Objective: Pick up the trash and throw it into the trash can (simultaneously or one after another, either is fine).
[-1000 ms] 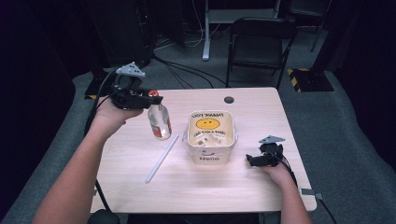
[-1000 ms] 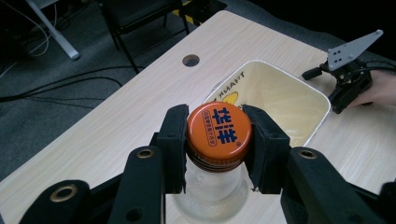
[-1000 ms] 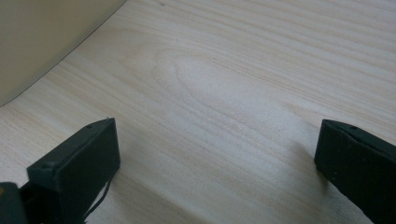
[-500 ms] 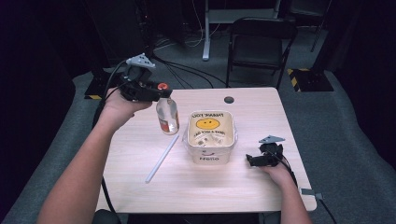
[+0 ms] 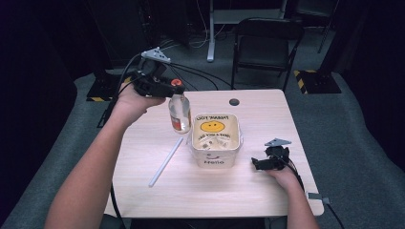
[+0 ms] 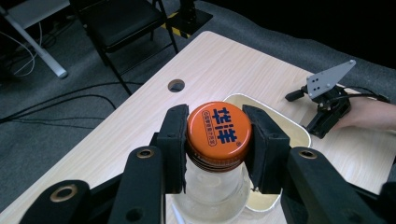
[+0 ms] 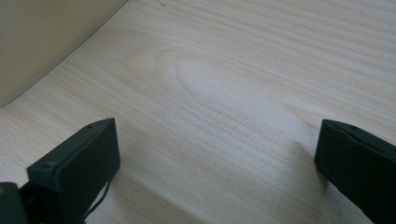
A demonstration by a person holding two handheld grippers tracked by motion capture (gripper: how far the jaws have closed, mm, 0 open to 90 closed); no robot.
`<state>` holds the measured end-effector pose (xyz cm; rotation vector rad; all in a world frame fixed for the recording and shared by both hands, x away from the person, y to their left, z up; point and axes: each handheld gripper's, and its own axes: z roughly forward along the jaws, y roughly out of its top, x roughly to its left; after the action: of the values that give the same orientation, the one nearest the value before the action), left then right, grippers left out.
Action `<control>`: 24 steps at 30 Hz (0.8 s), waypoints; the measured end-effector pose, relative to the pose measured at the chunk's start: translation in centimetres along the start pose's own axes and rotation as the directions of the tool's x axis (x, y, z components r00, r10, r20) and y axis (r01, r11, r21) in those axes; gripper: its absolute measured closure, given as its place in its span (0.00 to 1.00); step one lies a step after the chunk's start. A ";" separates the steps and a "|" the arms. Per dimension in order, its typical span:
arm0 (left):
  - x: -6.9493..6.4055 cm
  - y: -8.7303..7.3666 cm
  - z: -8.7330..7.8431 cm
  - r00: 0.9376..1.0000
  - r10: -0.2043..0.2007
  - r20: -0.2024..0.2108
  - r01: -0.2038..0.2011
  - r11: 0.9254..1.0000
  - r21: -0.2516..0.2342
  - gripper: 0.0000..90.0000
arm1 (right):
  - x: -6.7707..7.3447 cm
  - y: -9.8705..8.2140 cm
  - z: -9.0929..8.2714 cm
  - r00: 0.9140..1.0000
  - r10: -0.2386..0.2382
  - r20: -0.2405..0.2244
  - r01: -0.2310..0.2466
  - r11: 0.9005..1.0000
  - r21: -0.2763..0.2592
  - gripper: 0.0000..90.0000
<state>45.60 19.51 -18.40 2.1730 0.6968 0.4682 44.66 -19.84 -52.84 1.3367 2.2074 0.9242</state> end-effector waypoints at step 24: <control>-0.7 1.9 3.0 1.000 0.006 0.026 -0.006 1.000 -0.001 0.70 | 0.1 0.1 0.1 1.000 0.012 -0.001 -0.012 1.000 -0.003 0.00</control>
<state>47.27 16.32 -18.85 2.1774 0.6760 0.4427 44.72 -19.71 -52.86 1.3498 2.1997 0.9327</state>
